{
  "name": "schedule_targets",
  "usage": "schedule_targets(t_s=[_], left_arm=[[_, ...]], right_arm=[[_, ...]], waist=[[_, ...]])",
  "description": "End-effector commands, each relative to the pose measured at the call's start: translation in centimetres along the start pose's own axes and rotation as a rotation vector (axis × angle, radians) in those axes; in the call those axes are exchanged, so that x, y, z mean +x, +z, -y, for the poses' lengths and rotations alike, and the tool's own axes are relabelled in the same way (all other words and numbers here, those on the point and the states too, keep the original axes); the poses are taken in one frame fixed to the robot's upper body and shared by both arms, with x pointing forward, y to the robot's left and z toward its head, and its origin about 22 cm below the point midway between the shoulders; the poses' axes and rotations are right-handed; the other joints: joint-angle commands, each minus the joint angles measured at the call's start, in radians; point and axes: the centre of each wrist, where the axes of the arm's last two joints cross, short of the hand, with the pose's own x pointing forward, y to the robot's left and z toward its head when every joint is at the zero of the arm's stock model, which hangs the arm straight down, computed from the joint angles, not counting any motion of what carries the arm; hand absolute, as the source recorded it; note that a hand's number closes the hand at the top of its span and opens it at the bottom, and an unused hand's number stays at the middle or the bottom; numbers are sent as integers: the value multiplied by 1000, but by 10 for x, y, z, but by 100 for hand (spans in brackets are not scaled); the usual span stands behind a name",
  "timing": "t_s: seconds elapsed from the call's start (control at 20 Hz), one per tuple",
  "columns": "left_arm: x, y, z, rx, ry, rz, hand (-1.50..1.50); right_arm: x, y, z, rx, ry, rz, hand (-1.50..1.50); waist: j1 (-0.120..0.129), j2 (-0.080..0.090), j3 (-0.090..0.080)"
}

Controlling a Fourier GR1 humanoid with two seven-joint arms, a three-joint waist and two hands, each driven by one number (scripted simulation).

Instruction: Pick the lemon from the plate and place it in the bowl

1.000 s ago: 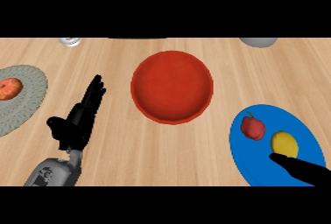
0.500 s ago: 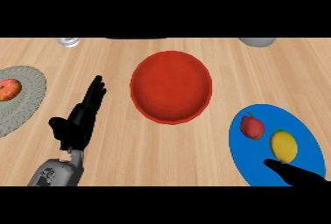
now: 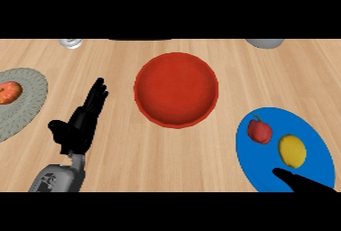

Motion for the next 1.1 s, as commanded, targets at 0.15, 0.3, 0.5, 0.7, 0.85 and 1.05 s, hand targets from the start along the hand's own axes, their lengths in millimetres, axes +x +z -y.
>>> schedule_targets(t_s=[0.15, 0.3, 0.5, 0.7, 0.85, 1.05], left_arm=[[13, 11, 9, 13, 0, 8, 0], [5, 12, -5, 6, -3, 8, 0], [6, -2, 6, 2, 12, 10, 0], [-11, 6, -10, 0, -1, 5, 0], [-9, 9, 6, -2, -2, 1, 0], [0, -9, -9, -11, 16, 17, 0]], right_arm=[[-5, -2, -4, 20, -70, -15, -150], [-41, -5, -23, 8, -92, -36, -150], [-43, -29, -19, 16, -77, -42, -150], [-64, -31, -41, 7, -73, -48, -150], [-65, -27, -45, -13, 9, -66, -150], [-76, -39, -35, -30, 100, -134, -150]], waist=[[2, 0, 0], [2, 0, 0], [2, 1, 0], [3, 1, 0], [3, 1, 0], [1, 2, 0]])
